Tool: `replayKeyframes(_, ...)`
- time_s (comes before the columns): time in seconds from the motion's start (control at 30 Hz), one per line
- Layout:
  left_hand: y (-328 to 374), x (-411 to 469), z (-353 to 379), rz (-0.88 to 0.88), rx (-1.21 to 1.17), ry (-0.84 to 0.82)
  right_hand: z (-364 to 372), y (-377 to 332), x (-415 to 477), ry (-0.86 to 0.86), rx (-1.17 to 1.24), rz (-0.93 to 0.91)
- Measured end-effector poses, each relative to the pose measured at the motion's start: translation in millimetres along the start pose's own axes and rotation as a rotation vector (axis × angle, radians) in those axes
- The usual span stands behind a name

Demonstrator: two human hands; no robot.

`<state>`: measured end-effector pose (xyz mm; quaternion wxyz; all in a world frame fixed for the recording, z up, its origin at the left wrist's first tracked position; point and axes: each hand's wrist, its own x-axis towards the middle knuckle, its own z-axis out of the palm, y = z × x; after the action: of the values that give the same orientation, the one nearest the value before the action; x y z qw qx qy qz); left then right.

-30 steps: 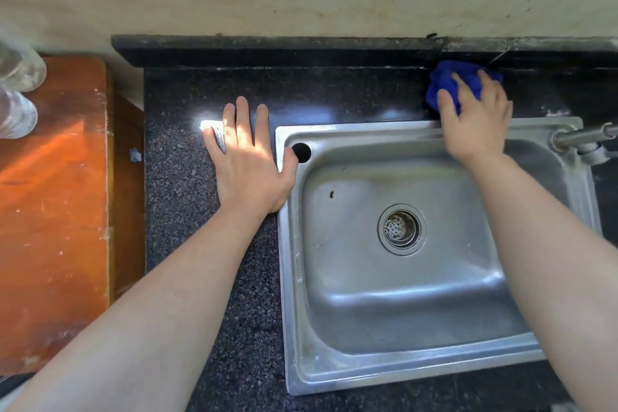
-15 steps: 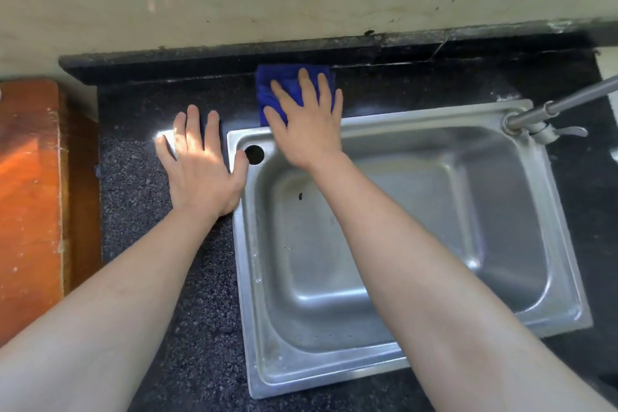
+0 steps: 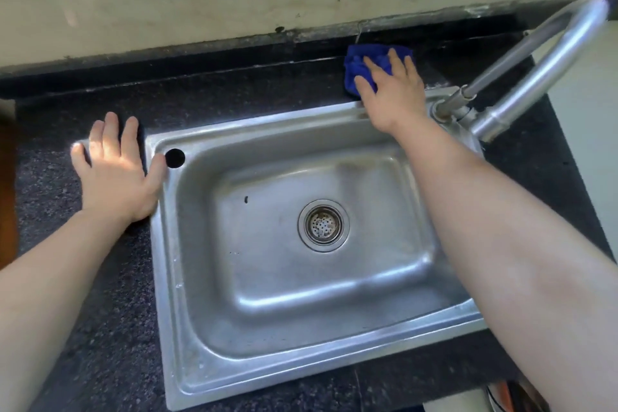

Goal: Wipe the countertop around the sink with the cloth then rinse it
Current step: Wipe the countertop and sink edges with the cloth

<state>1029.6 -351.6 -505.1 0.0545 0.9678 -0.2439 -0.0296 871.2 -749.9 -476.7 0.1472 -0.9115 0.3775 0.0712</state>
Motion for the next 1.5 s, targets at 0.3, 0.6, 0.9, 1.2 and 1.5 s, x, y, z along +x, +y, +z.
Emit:
replayKeyframes(0.3,92,-7,-7,0.146,0.019,0.072,17,27,-66,0.018,0.252,-0.089)
replayKeyframes(0.6,262,-1,1,0.370,-0.045,-0.096,-13,149,-180,0.247,0.348,0.023)
replayKeyframes(0.9,297,14,15,0.179,-0.081,-0.091,-19,217,-187,0.187,0.174,0.206)
replayKeyframes(1.2,316,34,35,0.056,0.051,-0.167,-27,232,-108,-0.076,0.037,-0.009)
replayKeyframes(1.5,309,41,36,0.020,-0.060,-0.258,-58,196,46,-0.099,0.033,-0.104)
